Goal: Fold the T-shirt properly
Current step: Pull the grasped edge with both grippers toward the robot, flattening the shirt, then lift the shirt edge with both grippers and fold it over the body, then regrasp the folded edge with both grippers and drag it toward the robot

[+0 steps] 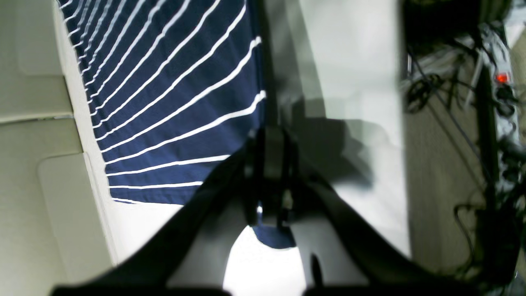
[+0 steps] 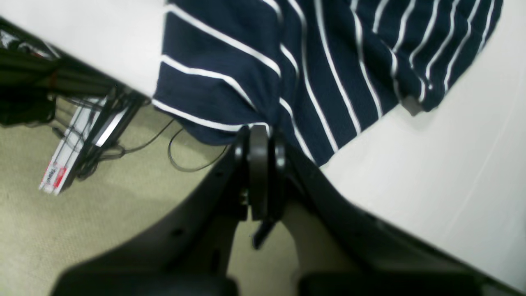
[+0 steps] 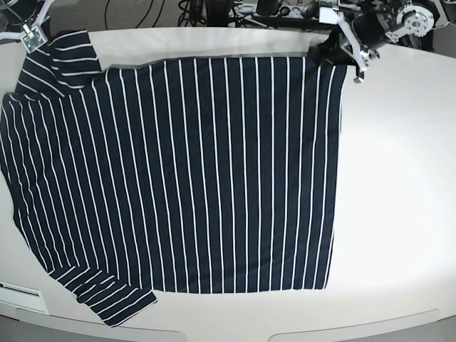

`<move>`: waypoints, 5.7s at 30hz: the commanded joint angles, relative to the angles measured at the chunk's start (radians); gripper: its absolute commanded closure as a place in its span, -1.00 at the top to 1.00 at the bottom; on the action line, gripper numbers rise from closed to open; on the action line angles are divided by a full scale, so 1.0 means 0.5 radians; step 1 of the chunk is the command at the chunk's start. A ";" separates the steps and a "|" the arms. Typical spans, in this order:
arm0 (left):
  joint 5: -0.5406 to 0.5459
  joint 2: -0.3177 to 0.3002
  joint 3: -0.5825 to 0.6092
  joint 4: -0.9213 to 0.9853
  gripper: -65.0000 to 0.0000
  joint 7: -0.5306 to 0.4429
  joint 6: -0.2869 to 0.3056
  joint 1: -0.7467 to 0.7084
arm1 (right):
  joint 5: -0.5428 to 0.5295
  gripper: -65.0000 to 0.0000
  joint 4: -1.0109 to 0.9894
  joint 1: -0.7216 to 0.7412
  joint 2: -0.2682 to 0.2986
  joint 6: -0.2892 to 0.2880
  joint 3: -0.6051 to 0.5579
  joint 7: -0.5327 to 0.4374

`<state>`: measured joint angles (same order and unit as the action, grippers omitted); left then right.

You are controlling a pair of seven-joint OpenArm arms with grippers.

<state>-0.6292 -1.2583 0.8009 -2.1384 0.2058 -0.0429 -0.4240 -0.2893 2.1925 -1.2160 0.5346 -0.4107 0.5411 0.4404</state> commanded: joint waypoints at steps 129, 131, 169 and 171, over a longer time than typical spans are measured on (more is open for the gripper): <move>2.583 0.643 -0.353 0.548 -1.00 1.286 0.998 0.955 | -0.905 -1.00 -0.803 1.245 0.320 -0.173 -0.151 1.078; 2.580 0.643 -0.353 0.496 -1.00 1.321 0.998 0.897 | -0.943 -1.00 -0.778 1.153 0.320 -0.174 -0.104 1.078; 2.334 0.577 -0.353 0.347 -1.00 1.304 0.909 0.658 | -0.570 -1.00 -0.777 1.095 0.321 -0.034 -0.540 0.758; 2.313 0.577 -0.353 0.298 -1.00 1.321 0.908 0.611 | -0.547 -1.00 -0.753 1.084 0.321 -0.031 -0.540 0.767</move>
<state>0.5259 -0.9531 0.6136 -1.9972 0.7837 0.3885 -0.1013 -0.5716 1.8156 -0.6605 0.6838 -0.4171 0.2726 0.7696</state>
